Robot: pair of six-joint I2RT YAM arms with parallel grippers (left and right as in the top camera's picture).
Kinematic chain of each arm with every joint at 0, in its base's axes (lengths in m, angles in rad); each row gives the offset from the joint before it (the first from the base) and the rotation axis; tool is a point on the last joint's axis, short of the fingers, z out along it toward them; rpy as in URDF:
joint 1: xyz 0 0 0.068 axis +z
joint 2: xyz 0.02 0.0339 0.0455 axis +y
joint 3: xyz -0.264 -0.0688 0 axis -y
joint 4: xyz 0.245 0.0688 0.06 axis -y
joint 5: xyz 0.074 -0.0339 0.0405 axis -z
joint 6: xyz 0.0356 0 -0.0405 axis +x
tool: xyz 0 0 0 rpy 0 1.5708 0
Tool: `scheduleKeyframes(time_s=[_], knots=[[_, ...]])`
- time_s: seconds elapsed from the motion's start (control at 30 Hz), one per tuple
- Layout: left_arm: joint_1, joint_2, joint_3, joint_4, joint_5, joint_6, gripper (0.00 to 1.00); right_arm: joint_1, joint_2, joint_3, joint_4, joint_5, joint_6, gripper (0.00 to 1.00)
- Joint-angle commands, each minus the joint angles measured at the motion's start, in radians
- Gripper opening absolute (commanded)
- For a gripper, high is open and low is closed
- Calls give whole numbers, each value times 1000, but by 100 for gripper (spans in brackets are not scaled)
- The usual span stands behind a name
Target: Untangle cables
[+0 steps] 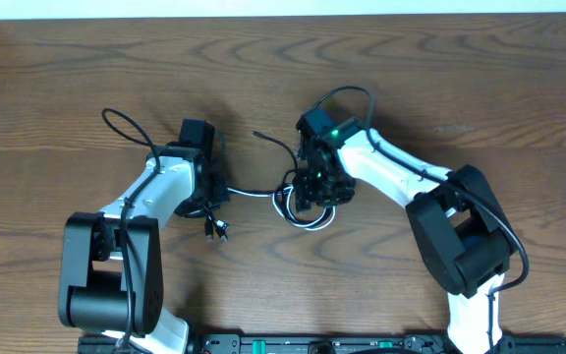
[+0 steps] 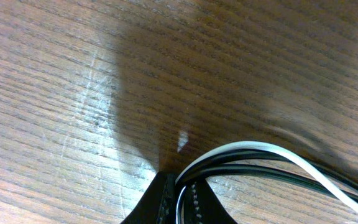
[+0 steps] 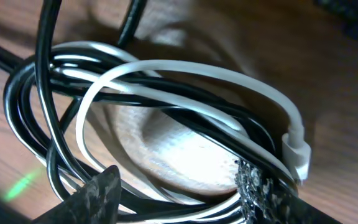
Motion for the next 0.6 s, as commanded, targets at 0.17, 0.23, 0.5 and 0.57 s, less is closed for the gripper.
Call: scheduleKeyframes(time_s=[0.17, 0.23, 0.5, 0.57], knots=[[13, -8, 1, -4, -51, 8, 10, -16, 41, -34, 22, 263, 10, 63], [13, -8, 1, -4, -51, 8, 10, -14, 41, -34, 29, 318, 11, 64], [13, -8, 1, -2, -35, 5, 10, -10, 41, -34, 42, 406, 47, 73], [13, -8, 1, 1, -33, 5, 10, -5, 41, -34, 44, 363, 46, 76]])
